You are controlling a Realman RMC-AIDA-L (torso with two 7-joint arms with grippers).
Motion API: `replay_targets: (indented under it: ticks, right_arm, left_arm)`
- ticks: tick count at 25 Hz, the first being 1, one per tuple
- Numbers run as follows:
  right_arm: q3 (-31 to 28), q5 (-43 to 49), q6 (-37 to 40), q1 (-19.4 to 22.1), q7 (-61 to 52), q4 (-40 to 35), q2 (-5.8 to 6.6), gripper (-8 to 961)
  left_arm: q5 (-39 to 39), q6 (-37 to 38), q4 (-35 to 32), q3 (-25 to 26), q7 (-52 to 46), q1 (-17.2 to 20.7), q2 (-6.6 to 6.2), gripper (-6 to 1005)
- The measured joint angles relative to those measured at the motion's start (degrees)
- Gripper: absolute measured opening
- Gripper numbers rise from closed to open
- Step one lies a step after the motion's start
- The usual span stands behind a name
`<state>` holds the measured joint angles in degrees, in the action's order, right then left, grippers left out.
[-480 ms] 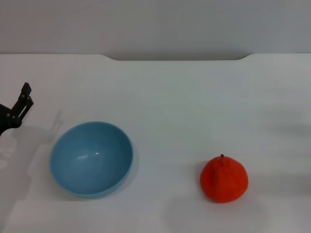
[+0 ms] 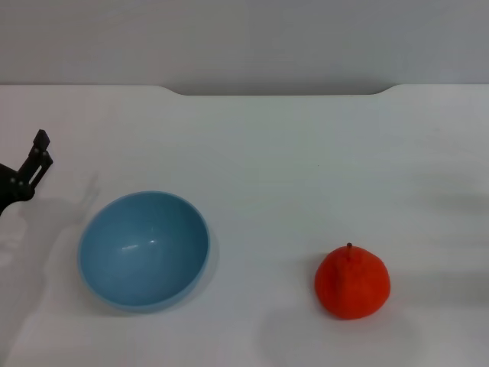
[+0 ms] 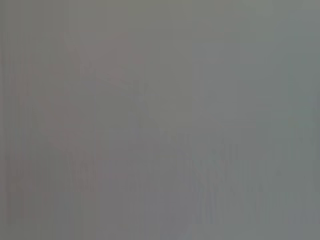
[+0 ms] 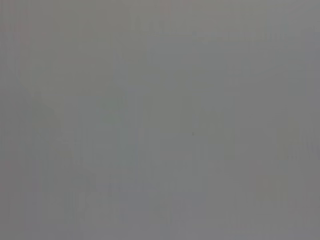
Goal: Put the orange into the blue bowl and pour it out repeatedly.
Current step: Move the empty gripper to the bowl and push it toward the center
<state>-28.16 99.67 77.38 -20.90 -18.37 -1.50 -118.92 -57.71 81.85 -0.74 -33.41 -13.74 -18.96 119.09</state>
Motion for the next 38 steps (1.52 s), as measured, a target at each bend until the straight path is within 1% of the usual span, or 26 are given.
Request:
replay_targets:
  ticks: [2, 4, 6, 7, 8, 10, 13, 15, 16, 17, 19, 20, 21, 22, 25, 26, 27, 28, 29, 31, 32, 33, 36, 38]
  right_arm:
    - [-0.01, 0.0, -0.04, -0.01, 0.0, 0.0, 0.0, 575]
    - [0.01, 0.0, -0.08, -0.01, 0.0, 0.0, 0.0, 575]
    - [0.07, 0.08, -0.1, -0.05, 0.0, 0.04, 0.0, 575]
    - [0.13, 0.15, -0.12, -0.08, 0.0, 0.15, 0.0, 574]
    - [0.16, 0.18, -0.12, -0.07, 0.0, 0.4, 0.0, 574]
    - [0.19, 0.21, -0.13, -0.02, 0.0, 0.88, 0.0, 574]
    - [0.21, 0.36, -0.26, 0.09, 0.0, 1.11, 0.0, 574]
    - [0.21, 0.43, -0.82, 0.13, 0.0, 1.13, 0.0, 575]
    - [0.21, 0.43, -0.82, 0.13, 0.0, 1.13, 0.0, 576]
    - [0.21, 0.43, -1.04, 0.14, 0.0, 1.13, 0.0, 576]
    - [0.21, 0.44, -1.66, 0.15, 0.0, 1.14, 0.0, 576]
    - [0.21, 0.44, -1.91, 0.15, 0.0, 1.14, 0.0, 576]
    - [0.21, 0.44, -2.03, 0.16, 0.0, 1.14, 0.0, 576]
    - [0.21, 0.44, -2.08, 0.16, 0.0, 1.15, 0.0, 575]
    - [0.21, 0.45, -2.13, 0.15, 0.0, 1.11, 0.05, 575]
    - [0.21, 0.45, -2.14, 0.08, 0.0, 1.03, 0.07, 575]
    - [0.21, 0.44, -2.14, 0.03, 0.0, 0.94, 0.09, 575]
    - [0.21, 0.44, -2.15, -0.02, 0.0, 0.89, 0.12, 575]
    - [0.21, 0.44, -2.16, -0.04, 0.0, 0.86, 0.16, 575]
    - [0.21, 0.44, -2.16, -0.05, 0.0, 0.78, 0.21, 575]
    - [0.21, 0.42, -2.16, -0.07, 0.0, 0.72, 0.23, 574]
    - [0.21, 0.34, -2.16, -0.09, 0.0, 0.66, 0.25, 574]
    - [0.19, 0.18, -2.16, -0.26, 0.0, 0.55, 0.29, 574]
    - [0.1, 0.17, -2.16, -0.45, 0.0, 0.5, 0.32, 575]
  left_arm:
    - [0.02, -0.33, -0.65, 0.16, -4.07, -0.71, -0.01, 799]
    - [0.02, -2.33, -2.83, -0.11, -11.32, -2.15, -0.16, 799]
    - [-0.46, -6.29, -6.25, -1.25, -19.89, -3.94, -0.26, 799]
    - [-1.47, -9.08, -8.76, -2.64, -24.33, -4.9, -0.32, 799]
    - [-2.63, -12.2, -11.32, -4.53, -29.11, -5.93, -0.38, 800]
    - [-5.12, -18.38, -17.37, -10.37, -38.63, -7.7, -0.58, 800]
    - [-8.75, -27.55, -27.46, -21.17, -53.98, -9.62, -1.19, 799]
    - [-13.14, -33.06, -34.81, -27.59, -63.81, -10.19, -1.61, 798]
    - [-15.46, -34.88, -38.02, -29.83, -68.02, -10.3, -1.77, 797]
    - [-19.59, -36.44, -42.0, -31.35, -73.14, -10.33, -1.82, 797]
    - [-28.54, -37.31, -49.16, -32.54, -83.44, -10.41, -1.95, 796]
    - [-32.67, -36.73, -51.95, -32.58, -88.18, -10.41, -1.97, 795]
    - [-39.86, -35.04, -56.42, -32.48, -96.29, -10.45, -2.08, 794]
    - [-44.72, -33.3, -59.64, -32.35, -101.84, -10.48, -2.16, 794]
    - [-62.11, -24.77, -70.34, -32.14, -118.26, -10.5, -2.26, 784]
    - [-68.72, -20.17, -74.95, -32.12, -123.89, -10.61, -2.13, 779]
    - [-73.15, -16.83, -77.56, -32.15, -127.42, -10.69, -1.97, 775]
    - [-73.15, -16.83, -77.56, -32.15, -127.42, -10.69, -1.97, 771]
    - [-82.8, -8.3, -84.39, -32.52, -134.4, -11.01, -1.58, 766]
    - [-90.29, 1.08, -89.56, -33.68, -139.6, -11.47, -1.35, 768]
    - [-92.1, 4.85, -90.78, -34.14, -141.4, -11.79, -1.31, 768]
    - [-94.21, 10.43, -92.21, -34.68, -144.03, -12.47, -1.25, 769]
    - [-94.9, 15.49, -92.75, -34.95, -146.05, -13.13, -1.09, 770]
    - [-94.99, 17.75, -92.9, -36.27, -146.77, -13.2, -0.96, 770]
